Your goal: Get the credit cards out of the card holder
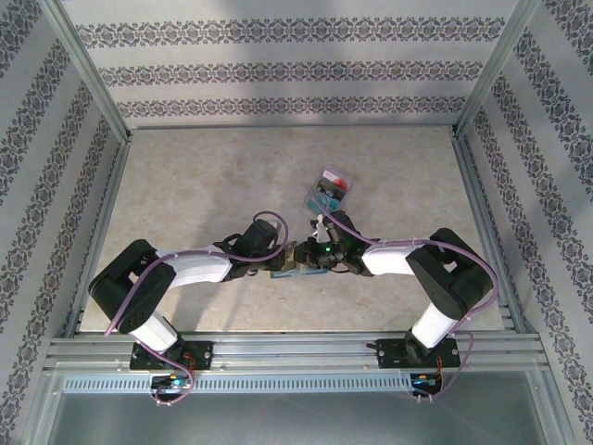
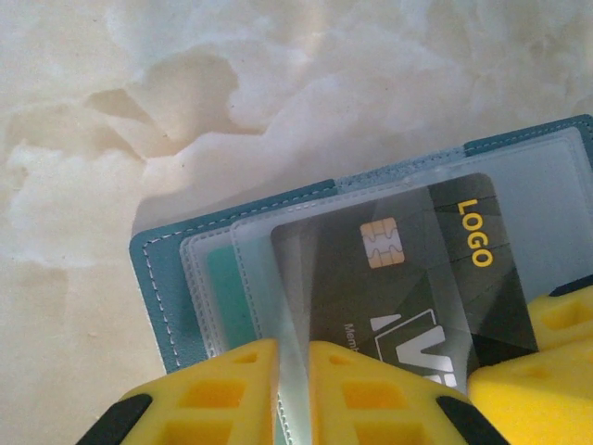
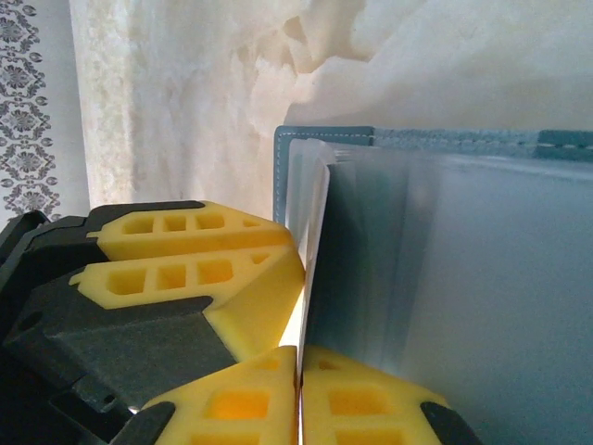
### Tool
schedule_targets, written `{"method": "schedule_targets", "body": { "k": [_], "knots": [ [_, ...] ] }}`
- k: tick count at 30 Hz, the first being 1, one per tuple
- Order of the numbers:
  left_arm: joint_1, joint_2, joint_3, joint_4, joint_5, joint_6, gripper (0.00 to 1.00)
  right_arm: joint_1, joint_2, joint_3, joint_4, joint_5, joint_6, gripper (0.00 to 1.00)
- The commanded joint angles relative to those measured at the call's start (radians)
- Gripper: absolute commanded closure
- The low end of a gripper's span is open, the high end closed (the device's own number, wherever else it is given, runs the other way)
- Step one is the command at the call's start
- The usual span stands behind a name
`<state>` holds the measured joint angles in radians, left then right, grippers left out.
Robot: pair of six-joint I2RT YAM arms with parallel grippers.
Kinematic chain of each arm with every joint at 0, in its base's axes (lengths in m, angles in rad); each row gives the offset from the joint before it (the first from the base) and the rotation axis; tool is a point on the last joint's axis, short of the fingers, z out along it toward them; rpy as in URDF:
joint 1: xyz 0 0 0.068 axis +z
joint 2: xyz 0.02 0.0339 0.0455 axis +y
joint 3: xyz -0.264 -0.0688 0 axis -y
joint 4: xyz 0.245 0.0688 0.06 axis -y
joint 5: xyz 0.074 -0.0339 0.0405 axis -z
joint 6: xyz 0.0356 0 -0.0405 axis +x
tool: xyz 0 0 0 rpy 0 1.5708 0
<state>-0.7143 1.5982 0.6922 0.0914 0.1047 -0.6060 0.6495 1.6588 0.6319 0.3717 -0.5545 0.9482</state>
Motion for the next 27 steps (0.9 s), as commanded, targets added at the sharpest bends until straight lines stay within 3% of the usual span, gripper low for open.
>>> {"method": "schedule_targets", "body": {
  "k": [1, 27],
  "knots": [
    [-0.016, 0.008, -0.016, -0.024, -0.011, -0.007, 0.84, -0.008, -0.028, -0.009, 0.060, -0.005, 0.004, 0.91],
    [-0.016, -0.007, -0.036, -0.001, -0.071, -0.023, 0.84, -0.011, -0.047, 0.015, -0.045, 0.038, -0.037, 0.93]
  ]
}}
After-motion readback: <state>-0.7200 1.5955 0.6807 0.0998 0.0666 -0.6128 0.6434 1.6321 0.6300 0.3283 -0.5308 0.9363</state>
